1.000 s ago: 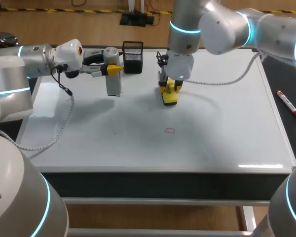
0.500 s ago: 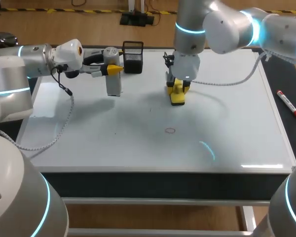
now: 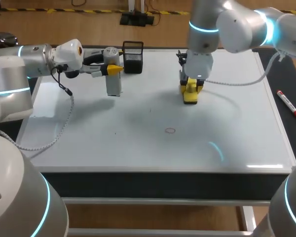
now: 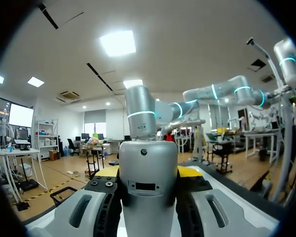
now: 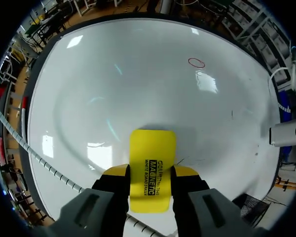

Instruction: Pick up the inspection probe, press it on each red-marked spot on the whiteboard one by one, put down the probe, pick up the eraser, and wipe off all the red marks.

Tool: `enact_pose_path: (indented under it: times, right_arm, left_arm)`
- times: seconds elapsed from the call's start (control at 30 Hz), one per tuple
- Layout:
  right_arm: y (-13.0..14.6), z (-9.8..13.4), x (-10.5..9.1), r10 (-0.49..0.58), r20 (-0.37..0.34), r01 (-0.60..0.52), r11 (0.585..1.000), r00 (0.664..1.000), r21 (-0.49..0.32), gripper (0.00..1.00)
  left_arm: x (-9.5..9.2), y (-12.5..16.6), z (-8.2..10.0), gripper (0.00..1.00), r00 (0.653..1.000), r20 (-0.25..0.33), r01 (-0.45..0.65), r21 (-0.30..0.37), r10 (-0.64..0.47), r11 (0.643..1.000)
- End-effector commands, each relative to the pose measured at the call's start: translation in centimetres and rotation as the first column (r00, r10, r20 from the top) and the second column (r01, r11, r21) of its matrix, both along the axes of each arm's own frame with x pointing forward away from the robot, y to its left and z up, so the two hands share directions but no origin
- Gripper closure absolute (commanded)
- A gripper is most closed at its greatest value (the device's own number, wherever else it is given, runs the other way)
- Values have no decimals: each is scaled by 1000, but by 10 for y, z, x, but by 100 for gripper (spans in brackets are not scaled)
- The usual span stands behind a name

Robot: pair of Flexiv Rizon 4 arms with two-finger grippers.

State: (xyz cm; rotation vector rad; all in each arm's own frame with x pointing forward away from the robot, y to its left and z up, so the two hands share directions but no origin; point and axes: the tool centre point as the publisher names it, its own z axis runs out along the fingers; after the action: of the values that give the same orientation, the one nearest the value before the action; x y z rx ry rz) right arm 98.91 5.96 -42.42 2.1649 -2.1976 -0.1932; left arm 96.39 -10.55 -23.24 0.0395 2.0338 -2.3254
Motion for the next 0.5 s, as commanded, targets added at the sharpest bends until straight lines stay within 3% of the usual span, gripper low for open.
enact_pose_path:
  times: [0.03,0.27,0.43,0.5]
  right_arm:
    - [-12,5,-3,-6,13,6,1000,1000,2,100]
    - [-30,30,3,-7,-3,8,999,1000,36,100]
    - [-41,57,7,0,47,-2,999,999,40,100]
    - [-41,57,7,0,47,-2,999,999,40,100]
  left_arm:
    - [-1,0,2,100,1000,0,-2,1,2,1000]
    - [-1,0,2,100,1000,0,-2,1,2,1000]
    - [-1,0,2,100,1000,0,-2,1,2,1000]
    - [-1,0,2,100,1000,0,-2,1,2,1000]
